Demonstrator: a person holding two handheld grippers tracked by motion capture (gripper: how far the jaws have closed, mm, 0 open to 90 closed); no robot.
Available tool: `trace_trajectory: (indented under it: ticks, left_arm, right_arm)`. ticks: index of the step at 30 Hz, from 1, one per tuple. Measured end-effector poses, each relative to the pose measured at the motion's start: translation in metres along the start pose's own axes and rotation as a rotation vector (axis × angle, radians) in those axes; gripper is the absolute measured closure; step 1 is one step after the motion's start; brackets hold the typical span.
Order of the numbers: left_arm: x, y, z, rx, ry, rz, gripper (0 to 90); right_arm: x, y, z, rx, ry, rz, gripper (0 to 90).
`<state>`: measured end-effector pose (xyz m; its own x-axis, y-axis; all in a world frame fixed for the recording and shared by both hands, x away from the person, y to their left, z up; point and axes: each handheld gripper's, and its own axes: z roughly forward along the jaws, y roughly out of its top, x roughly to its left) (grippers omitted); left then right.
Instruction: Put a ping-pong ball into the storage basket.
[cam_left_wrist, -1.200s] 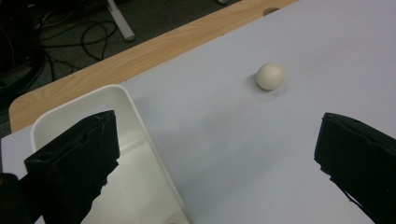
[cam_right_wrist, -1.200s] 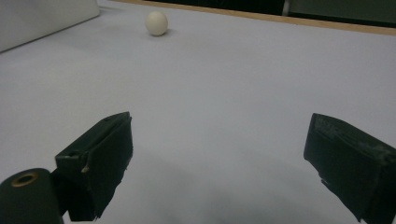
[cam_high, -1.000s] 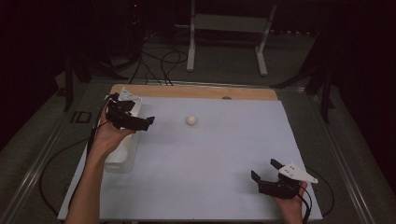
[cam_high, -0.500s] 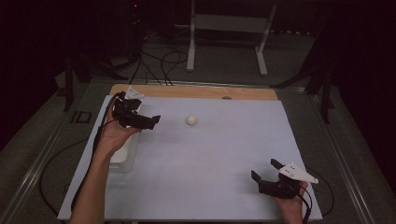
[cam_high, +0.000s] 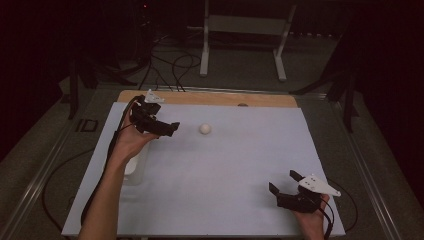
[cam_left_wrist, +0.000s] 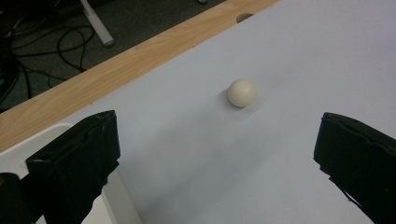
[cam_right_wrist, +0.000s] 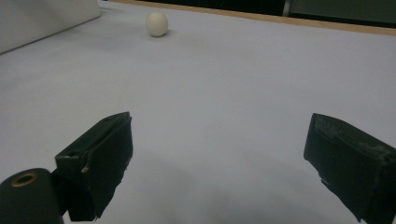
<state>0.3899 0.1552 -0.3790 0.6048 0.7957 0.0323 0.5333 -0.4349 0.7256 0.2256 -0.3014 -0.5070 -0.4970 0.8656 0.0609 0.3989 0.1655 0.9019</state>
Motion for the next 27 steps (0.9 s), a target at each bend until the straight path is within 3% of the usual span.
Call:
trace_trajectory:
  ticks: [27]
  left_arm:
    - [-0.016,0.029,0.038,0.055,-0.018,0.037,1.1]
  right_arm:
    - [-0.001,0.000,-0.002,-0.004,-0.002,0.001,7.6]
